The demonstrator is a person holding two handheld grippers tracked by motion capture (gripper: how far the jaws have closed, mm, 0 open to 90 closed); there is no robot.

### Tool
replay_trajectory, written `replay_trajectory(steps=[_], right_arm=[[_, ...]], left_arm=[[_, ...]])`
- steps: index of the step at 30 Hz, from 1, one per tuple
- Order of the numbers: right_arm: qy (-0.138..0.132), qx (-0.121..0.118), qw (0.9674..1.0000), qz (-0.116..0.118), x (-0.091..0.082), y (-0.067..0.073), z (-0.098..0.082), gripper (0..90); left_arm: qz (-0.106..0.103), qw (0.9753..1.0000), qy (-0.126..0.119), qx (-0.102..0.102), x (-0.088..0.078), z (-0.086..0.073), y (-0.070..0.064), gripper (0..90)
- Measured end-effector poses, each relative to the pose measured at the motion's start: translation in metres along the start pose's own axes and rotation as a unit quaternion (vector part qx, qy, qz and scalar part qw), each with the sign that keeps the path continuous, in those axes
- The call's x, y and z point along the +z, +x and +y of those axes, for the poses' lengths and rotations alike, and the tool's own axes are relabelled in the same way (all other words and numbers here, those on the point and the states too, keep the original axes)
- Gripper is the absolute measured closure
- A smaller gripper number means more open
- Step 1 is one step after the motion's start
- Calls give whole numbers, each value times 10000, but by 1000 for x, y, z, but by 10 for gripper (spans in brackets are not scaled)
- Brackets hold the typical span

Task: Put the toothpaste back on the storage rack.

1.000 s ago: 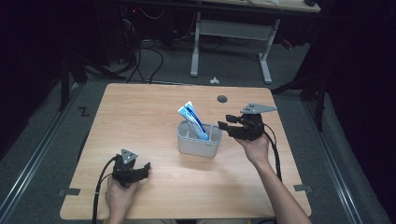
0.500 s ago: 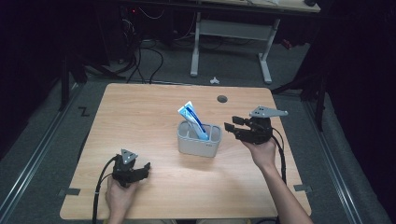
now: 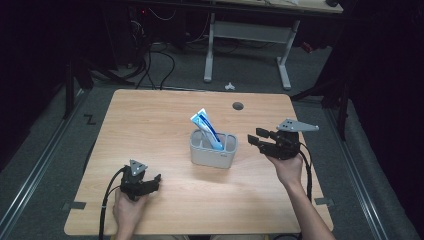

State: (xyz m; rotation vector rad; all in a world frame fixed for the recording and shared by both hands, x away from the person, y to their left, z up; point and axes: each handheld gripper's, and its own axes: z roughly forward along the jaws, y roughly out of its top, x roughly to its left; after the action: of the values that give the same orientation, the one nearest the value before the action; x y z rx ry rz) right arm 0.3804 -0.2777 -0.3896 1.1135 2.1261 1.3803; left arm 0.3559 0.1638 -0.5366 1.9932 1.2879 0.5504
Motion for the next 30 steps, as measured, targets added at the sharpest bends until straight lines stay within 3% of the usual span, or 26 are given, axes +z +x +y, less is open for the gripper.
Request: replay_trajectory(steps=[14,30], right_arm=[[-112,211,9996,-138,-17,-10,-22,519],[-101,426,9987,-258,-23,-18,-43,518]], left_arm=[[2,10000,0,0,0,0,0,259],[7,10000,-7,-1,0,0,0,259]])
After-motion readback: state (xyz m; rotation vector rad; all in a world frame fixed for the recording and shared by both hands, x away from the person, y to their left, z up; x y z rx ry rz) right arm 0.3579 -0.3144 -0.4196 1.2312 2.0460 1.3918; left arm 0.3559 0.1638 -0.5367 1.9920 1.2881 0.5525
